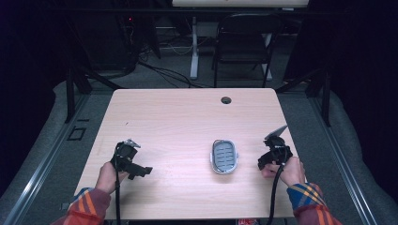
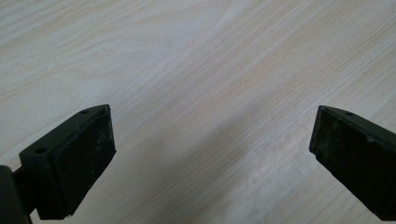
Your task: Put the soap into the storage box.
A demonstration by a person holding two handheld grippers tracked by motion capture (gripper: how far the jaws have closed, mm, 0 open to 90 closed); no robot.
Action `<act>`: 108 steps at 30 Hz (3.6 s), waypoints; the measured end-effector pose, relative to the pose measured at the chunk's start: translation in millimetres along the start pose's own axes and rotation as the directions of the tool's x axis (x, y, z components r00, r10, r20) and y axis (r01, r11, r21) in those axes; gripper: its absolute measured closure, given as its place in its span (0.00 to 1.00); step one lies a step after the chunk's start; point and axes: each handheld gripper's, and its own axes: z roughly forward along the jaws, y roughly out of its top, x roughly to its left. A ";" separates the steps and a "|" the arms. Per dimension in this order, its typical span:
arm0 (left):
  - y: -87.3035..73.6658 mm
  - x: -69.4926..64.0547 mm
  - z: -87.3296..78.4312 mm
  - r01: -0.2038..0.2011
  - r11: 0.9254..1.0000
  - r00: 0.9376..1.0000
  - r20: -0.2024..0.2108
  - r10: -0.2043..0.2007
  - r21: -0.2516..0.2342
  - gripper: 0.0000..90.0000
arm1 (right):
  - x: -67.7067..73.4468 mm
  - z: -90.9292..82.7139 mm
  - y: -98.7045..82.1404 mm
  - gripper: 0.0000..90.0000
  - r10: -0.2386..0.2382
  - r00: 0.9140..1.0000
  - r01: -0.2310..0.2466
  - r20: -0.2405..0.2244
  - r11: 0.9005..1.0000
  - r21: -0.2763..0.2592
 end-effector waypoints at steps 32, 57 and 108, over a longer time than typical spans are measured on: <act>0.0 -0.5 0.3 -0.003 1.000 1.000 -0.002 0.003 0.007 0.00 | 5.4 5.3 0.8 0.40 -0.015 0.999 0.015 0.034 1.000 -0.002; 0.4 -0.9 0.9 -0.003 1.000 1.000 0.000 0.003 0.013 0.00 | 6.0 -10.2 2.6 0.41 -0.098 0.995 0.098 -0.017 0.995 0.018; -0.3 -1.3 1.2 -0.010 1.000 1.000 0.002 0.010 0.014 0.00 | 59.0 -35.4 36.3 0.41 -0.269 0.962 0.272 -0.051 0.961 0.047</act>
